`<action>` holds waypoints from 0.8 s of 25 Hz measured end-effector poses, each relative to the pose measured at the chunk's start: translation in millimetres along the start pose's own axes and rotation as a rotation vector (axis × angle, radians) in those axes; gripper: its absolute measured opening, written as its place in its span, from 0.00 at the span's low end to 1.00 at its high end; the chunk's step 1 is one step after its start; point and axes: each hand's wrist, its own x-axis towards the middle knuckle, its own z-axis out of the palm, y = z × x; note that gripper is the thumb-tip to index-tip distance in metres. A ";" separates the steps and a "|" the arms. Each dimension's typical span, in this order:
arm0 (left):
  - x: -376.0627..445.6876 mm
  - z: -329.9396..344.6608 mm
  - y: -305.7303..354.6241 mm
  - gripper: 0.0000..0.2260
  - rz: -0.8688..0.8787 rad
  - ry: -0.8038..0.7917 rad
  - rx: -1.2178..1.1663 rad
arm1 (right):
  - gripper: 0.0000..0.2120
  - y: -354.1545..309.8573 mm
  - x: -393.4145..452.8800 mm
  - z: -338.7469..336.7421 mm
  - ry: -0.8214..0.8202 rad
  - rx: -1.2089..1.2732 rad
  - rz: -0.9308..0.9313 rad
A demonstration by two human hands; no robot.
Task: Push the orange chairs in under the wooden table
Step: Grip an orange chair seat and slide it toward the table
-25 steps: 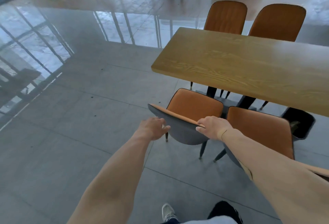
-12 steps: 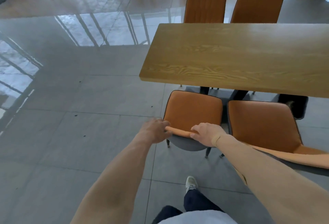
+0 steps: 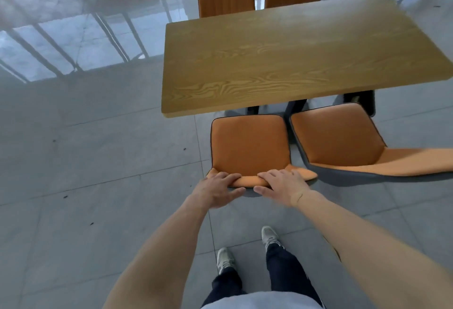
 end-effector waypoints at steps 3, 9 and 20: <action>1.2 1.1 -1.9 0.32 0.066 0.030 0.012 | 0.34 -2.5 -2.6 6.3 0.034 0.036 0.054; -2.5 8.2 2.5 0.29 0.065 0.130 0.013 | 0.34 -1.6 -2.7 13.2 0.075 0.054 0.062; -13.4 32.9 50.3 0.27 0.015 0.181 -0.028 | 0.34 37.3 -24.0 18.7 0.066 -0.013 0.011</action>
